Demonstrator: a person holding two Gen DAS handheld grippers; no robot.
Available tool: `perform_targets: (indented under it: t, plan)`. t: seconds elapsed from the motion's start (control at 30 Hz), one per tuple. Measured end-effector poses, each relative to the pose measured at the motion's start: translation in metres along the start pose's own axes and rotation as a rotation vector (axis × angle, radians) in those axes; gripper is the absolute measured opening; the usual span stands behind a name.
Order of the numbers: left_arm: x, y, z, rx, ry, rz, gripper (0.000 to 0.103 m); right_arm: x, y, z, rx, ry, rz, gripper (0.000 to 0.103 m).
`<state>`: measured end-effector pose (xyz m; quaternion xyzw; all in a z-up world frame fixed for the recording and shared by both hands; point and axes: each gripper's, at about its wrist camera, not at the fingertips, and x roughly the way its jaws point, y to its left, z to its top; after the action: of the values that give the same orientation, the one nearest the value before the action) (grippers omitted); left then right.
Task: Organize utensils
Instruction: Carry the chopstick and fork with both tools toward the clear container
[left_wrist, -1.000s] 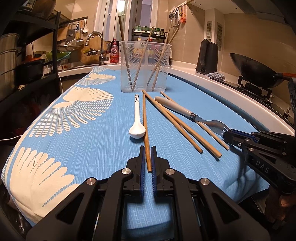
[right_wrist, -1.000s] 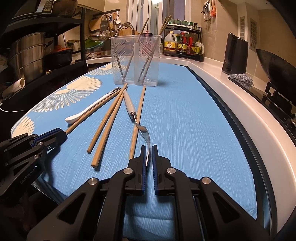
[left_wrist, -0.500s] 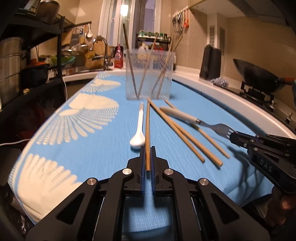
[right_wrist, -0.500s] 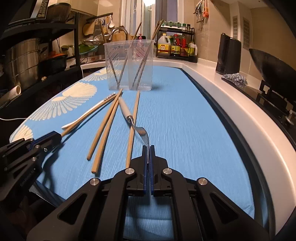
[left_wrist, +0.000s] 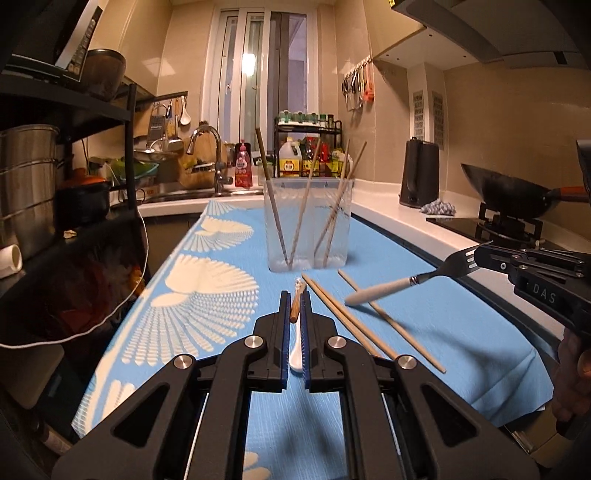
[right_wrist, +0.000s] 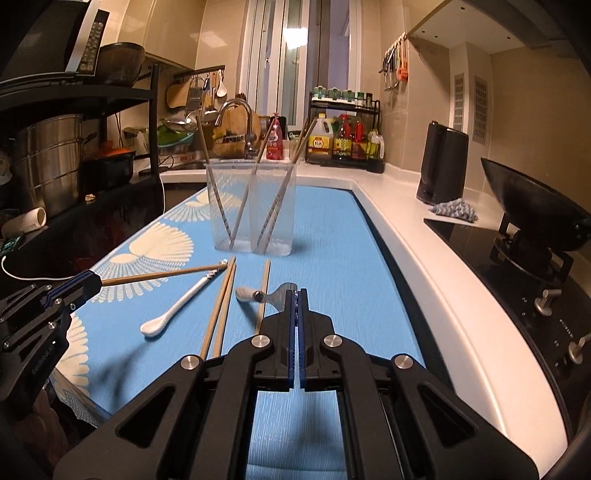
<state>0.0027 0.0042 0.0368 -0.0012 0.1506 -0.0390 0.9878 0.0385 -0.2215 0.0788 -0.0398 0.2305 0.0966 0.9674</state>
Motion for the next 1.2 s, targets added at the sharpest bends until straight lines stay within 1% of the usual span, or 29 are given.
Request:
perform_targets:
  t: [0.23,0.37,0.5,0.73,0.97,1.2]
  plan:
    - [-0.006,0.002,0.023,0.035,-0.053,-0.005,0.005,-0.004,-0.002,0.024,-0.003,-0.033,0.000,0.001]
    - [-0.007,0.003,0.043,0.053,-0.087,-0.017,0.005,-0.003,-0.003,0.036,-0.012,-0.043,0.003,0.001]
    - [-0.005,0.009,0.065,0.044,-0.105,-0.036,0.005,0.000,-0.004,0.051,-0.026,-0.052,0.002,0.001]
    - [0.002,0.019,0.096,0.008,-0.109,-0.055,0.005,0.002,0.003,0.074,-0.052,-0.070,-0.001,0.001]
    - [0.014,0.025,0.134,-0.001,-0.039,-0.089,0.005,0.005,0.016,0.096,-0.109,-0.084,0.008,0.001]
    - [0.021,0.035,0.168,-0.009,0.000,-0.101,0.005,0.007,0.020,0.118,-0.134,-0.085,0.026,0.001]
